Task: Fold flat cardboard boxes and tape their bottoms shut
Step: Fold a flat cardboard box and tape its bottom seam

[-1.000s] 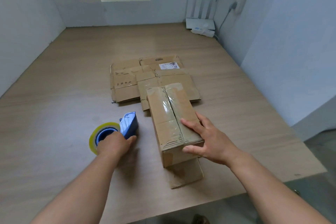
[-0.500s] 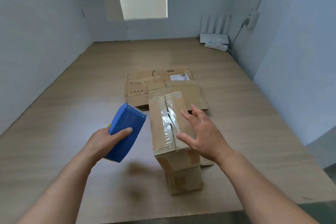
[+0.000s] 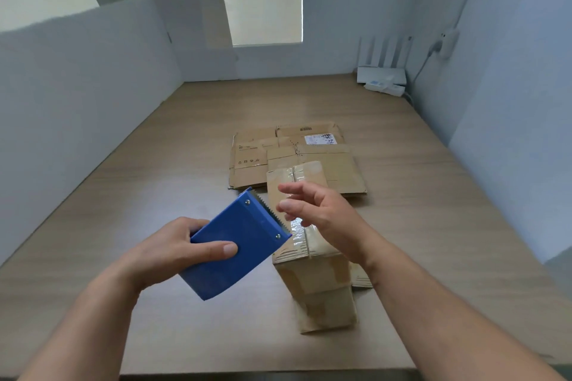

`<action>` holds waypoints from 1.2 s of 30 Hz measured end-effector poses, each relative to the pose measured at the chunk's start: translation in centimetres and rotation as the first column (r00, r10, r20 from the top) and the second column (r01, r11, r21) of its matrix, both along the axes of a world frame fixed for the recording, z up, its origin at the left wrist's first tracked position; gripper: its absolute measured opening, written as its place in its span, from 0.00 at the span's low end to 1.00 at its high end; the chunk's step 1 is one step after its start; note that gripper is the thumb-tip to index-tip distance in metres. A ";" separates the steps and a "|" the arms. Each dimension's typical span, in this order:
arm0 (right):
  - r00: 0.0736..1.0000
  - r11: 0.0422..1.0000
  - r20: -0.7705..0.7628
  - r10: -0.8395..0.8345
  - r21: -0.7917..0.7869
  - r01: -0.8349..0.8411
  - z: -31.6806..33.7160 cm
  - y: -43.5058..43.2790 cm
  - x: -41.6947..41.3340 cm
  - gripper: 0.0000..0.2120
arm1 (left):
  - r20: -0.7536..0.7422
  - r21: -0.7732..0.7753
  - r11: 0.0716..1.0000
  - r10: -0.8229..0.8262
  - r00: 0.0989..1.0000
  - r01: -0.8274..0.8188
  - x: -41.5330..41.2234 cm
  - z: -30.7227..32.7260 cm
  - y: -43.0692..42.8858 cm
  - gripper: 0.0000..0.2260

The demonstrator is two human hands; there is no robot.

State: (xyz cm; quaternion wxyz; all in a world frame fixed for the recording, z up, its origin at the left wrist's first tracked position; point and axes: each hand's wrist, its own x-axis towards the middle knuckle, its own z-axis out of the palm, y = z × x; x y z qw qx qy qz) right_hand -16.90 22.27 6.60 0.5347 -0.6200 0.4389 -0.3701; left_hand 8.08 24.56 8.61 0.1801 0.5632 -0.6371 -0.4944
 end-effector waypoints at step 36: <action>0.768 0.720 -0.255 -0.588 0.269 0.640 -8.0 3.0 -5.4 0.13 | 0.444 0.269 0.961 -0.185 0.876 0.067 1.3 -5.2 -5.0 0.34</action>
